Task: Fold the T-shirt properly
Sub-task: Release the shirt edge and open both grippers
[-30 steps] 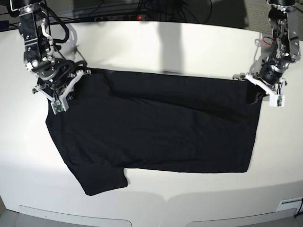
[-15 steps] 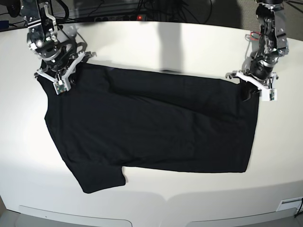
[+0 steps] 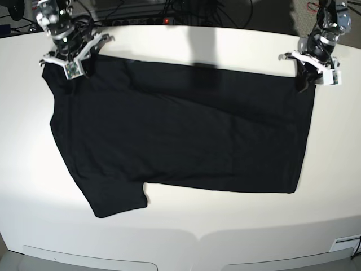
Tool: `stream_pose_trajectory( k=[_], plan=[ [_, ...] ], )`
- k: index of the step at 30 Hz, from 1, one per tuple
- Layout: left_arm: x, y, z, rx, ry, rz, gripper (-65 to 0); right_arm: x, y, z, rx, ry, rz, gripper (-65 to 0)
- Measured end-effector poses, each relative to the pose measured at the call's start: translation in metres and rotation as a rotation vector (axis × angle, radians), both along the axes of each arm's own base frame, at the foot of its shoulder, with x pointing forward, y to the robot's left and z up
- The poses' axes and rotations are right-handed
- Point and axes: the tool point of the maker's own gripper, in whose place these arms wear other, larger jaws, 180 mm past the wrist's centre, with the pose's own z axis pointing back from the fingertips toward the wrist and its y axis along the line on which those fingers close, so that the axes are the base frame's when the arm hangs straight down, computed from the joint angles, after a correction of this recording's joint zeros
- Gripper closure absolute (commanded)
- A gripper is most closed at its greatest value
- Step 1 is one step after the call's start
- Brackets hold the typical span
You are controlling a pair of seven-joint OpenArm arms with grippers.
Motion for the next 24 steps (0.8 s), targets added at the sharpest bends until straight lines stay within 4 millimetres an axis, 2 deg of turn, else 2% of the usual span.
stream_pose_trajectory(
  k=[4,7,11,15,20,24],
  plan=[
    [-0.011,0.004,0.0,-0.003,-0.003,0.013,0.0,-0.01,0.01,-0.001,-0.005,0.014,0.001,0.0],
    [-0.021,0.015,0.0,0.005,0.005,0.037,0.0,-0.011,0.02,-0.001,0.016,0.004,-0.01,0.0],
    [-0.041,0.039,0.001,0.007,0.031,0.093,0.0,-0.01,0.028,0.001,0.04,-0.002,-0.015,0.0],
    [-0.063,0.044,0.004,-0.047,0.052,0.079,0.0,-0.01,0.031,0.003,0.047,-0.006,-0.015,0.0],
    [-0.069,0.043,0.005,-0.071,0.056,0.084,0.0,-0.026,0.023,0.001,0.017,0.018,-0.011,0.0],
    [-0.068,0.041,0.006,-0.061,0.066,0.064,0.0,-0.036,0.0,0.006,-0.018,0.015,-0.044,0.0]
  ],
)
